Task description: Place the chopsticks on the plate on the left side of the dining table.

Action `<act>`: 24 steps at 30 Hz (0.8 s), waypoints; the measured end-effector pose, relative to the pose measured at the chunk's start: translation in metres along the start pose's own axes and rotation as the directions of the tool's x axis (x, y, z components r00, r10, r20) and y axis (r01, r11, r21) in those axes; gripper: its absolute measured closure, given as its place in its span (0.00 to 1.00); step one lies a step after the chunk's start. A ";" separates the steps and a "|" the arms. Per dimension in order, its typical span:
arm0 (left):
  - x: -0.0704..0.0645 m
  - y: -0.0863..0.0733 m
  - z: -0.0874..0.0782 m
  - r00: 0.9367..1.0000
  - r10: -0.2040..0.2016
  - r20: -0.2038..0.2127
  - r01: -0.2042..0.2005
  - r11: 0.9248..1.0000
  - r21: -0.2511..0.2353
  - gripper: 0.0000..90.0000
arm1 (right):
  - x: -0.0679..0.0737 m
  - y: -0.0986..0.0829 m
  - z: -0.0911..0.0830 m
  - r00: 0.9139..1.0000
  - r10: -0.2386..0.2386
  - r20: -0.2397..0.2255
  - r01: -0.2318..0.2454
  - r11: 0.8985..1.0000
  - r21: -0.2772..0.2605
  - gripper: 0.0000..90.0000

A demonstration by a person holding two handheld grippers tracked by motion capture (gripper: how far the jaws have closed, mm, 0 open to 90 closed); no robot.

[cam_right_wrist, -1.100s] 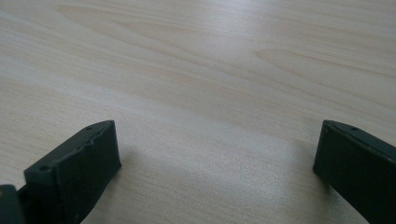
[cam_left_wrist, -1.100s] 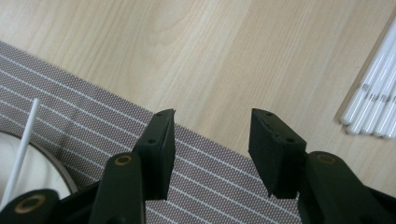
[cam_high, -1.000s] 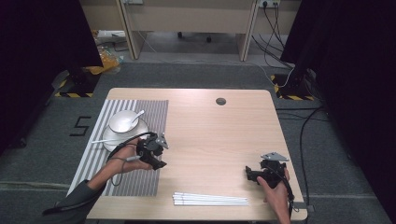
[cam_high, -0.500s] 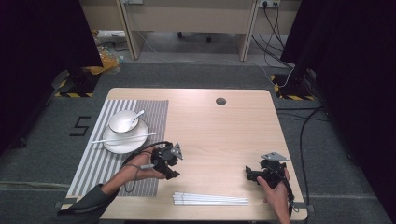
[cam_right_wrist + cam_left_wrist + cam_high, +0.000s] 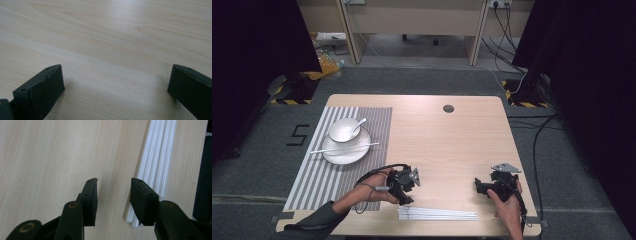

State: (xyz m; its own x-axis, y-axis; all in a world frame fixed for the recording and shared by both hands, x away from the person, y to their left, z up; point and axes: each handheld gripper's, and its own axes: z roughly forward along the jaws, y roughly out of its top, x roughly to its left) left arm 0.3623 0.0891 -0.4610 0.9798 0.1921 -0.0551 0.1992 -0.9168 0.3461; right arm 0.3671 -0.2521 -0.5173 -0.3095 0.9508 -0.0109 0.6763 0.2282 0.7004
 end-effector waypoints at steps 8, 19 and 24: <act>-0.007 0.001 0.007 0.999 0.029 0.017 -0.030 0.999 0.018 0.63 | 0.000 0.000 0.000 1.000 -0.001 0.000 0.001 1.000 -0.001 0.01; -0.010 0.007 0.016 0.998 0.058 0.012 -0.059 0.997 0.047 0.69 | 0.000 0.000 0.000 1.000 -0.002 -0.001 0.002 1.000 0.000 0.01; -0.012 0.009 0.020 0.997 0.078 0.017 -0.079 0.995 0.056 0.74 | 0.000 0.000 0.000 1.000 -0.004 -0.001 0.004 1.000 -0.001 0.01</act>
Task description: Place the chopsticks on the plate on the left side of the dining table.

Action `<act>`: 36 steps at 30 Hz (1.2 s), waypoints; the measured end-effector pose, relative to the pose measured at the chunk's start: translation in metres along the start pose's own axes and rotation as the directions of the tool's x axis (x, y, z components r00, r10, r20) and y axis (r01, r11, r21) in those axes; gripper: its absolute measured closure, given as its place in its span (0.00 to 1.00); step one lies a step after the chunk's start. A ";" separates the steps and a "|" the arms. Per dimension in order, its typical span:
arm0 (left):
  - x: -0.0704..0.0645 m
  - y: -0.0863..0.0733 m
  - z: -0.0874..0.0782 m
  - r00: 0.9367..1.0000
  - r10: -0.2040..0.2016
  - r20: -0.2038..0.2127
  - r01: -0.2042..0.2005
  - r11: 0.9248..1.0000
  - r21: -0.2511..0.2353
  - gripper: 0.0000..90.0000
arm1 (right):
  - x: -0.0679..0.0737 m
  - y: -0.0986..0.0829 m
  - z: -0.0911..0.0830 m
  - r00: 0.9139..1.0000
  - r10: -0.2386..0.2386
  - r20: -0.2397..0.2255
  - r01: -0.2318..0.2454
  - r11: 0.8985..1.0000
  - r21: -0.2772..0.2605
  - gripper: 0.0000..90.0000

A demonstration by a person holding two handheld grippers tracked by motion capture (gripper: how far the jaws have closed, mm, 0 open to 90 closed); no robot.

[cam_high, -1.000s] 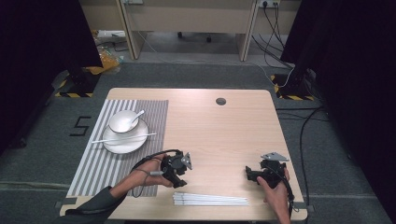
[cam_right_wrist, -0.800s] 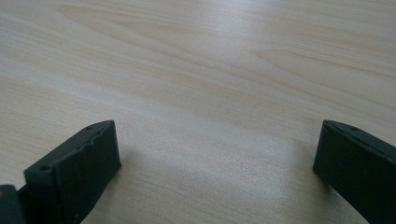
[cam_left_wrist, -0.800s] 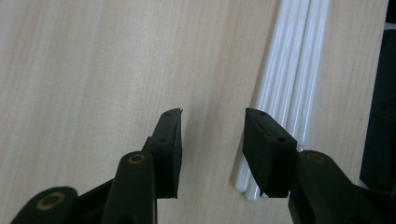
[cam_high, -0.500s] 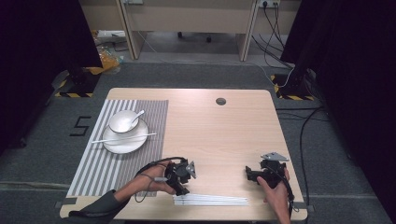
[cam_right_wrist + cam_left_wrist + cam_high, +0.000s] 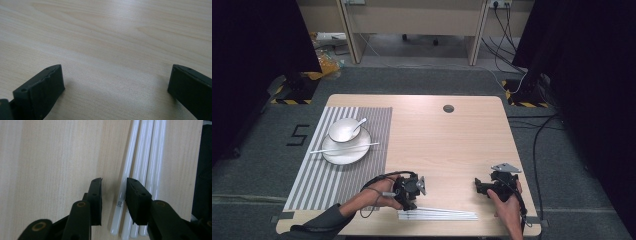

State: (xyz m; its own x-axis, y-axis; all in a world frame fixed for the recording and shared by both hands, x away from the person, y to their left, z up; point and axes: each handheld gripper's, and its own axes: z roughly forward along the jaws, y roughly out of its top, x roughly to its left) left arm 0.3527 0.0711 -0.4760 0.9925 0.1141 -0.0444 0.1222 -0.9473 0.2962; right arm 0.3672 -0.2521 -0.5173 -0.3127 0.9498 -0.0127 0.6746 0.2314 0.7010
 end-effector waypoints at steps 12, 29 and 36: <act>0.002 -0.002 0.001 1.000 0.026 -0.014 -0.025 1.000 0.009 0.91 | 0.000 0.000 0.000 1.000 0.000 0.000 0.000 1.000 0.000 0.01; 0.016 -0.035 -0.011 0.998 -0.033 -0.045 0.035 0.999 0.040 0.92 | 0.000 0.000 0.000 1.000 0.000 0.000 0.000 1.000 0.000 0.01; 0.018 -0.042 -0.013 0.998 -0.045 -0.047 0.048 0.997 0.056 0.92 | 0.000 0.000 0.000 1.000 0.000 0.000 0.000 1.000 0.000 0.01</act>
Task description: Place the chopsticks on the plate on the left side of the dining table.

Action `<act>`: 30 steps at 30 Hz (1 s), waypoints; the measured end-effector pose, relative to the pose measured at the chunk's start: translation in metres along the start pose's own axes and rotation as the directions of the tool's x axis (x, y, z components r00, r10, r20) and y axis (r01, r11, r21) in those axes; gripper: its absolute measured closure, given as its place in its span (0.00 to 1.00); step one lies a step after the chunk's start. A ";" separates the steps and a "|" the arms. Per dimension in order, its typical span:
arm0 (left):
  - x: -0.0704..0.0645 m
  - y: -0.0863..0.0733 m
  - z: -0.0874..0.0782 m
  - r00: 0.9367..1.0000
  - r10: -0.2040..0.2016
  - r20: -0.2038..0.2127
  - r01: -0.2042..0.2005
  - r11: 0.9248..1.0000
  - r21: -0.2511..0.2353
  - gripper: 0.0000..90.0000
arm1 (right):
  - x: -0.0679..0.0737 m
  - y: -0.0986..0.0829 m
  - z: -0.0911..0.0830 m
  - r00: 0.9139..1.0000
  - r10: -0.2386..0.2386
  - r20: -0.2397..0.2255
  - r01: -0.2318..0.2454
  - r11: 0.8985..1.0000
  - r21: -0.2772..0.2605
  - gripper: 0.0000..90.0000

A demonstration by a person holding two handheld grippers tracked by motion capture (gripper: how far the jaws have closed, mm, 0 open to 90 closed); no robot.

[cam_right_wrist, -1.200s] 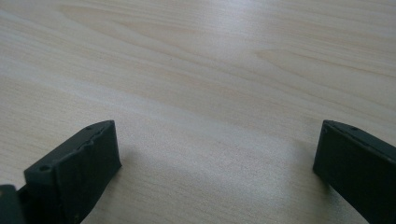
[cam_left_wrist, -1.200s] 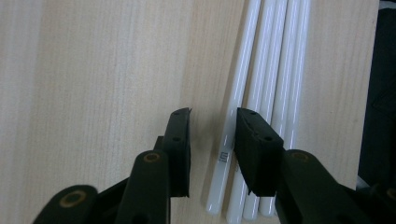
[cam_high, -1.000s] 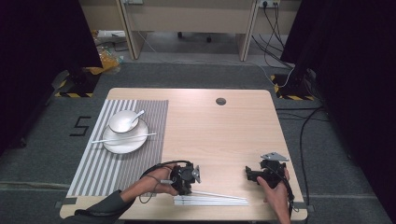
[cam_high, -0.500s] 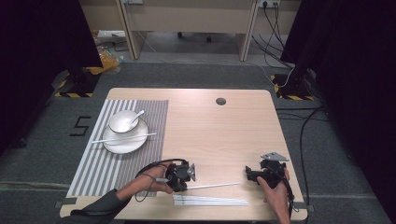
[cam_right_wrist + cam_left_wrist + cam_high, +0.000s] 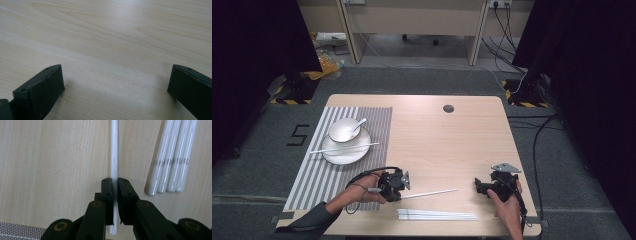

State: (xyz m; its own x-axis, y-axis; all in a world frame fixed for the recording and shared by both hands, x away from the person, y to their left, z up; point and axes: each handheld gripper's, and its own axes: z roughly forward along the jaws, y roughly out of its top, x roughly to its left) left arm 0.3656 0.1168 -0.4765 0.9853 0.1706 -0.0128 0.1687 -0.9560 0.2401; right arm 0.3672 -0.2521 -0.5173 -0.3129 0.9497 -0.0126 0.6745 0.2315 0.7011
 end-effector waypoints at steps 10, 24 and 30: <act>0.001 0.000 -0.004 1.000 -0.006 -0.006 0.006 1.000 -0.011 0.86 | 0.000 0.000 0.000 1.000 0.000 0.000 0.000 1.000 0.000 0.01; 0.001 0.039 0.004 0.999 0.038 -0.007 -0.038 0.999 -0.020 0.83 | 0.000 0.000 0.000 1.000 0.000 -0.002 0.000 1.000 0.000 0.00; 0.003 0.051 0.006 1.000 0.031 -0.002 -0.031 0.999 -0.017 0.83 | 0.000 0.000 0.000 1.000 0.000 -0.002 0.000 1.000 0.002 0.00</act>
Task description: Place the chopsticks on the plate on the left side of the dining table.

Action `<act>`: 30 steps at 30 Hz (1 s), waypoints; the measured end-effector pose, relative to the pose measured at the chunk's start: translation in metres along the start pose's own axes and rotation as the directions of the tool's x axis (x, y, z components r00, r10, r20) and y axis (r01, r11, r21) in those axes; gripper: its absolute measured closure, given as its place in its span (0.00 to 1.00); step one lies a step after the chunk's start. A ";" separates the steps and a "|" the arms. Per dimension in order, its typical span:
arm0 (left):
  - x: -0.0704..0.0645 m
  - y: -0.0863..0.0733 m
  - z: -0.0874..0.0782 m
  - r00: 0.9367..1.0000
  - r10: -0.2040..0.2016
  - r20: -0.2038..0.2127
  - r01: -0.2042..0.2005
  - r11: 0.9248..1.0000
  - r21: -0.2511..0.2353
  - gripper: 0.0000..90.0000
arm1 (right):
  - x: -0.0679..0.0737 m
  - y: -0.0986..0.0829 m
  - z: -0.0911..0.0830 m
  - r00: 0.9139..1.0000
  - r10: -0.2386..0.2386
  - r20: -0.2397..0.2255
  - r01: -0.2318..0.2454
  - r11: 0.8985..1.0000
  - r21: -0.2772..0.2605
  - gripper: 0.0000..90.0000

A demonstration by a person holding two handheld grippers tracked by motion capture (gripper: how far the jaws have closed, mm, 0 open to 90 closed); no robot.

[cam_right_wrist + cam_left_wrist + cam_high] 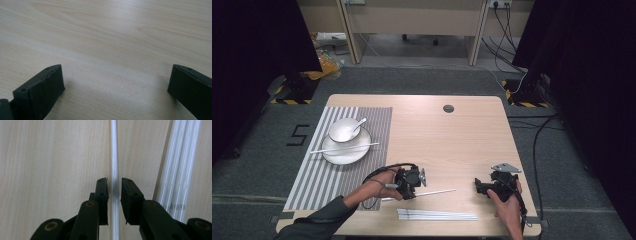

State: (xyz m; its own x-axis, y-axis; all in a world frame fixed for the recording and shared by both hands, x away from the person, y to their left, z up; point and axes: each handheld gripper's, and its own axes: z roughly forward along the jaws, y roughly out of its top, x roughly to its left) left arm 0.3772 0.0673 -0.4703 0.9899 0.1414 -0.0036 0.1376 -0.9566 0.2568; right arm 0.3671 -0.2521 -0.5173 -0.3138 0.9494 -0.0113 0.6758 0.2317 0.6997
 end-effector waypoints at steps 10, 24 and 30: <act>0.002 0.011 0.007 1.000 0.004 0.010 -0.005 1.000 0.022 0.84 | 0.000 0.000 0.000 1.000 0.000 0.000 0.000 1.000 0.001 0.00; -0.002 0.022 0.010 1.000 0.003 0.012 -0.004 0.997 0.072 0.86 | 0.000 0.000 0.000 1.000 0.000 0.000 0.000 1.000 0.000 0.01; -0.002 0.028 0.011 1.000 -0.020 0.008 0.019 0.992 0.124 0.88 | 0.000 0.000 0.000 1.000 -0.004 0.001 0.004 1.000 -0.001 0.01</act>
State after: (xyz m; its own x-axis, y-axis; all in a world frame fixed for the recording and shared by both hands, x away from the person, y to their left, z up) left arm 0.3795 0.0379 -0.4735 0.9873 0.1582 -0.0166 0.1590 -0.9780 0.1347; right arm 0.3670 -0.2520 -0.5174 -0.3159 0.9487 -0.0142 0.6739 0.2349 0.7005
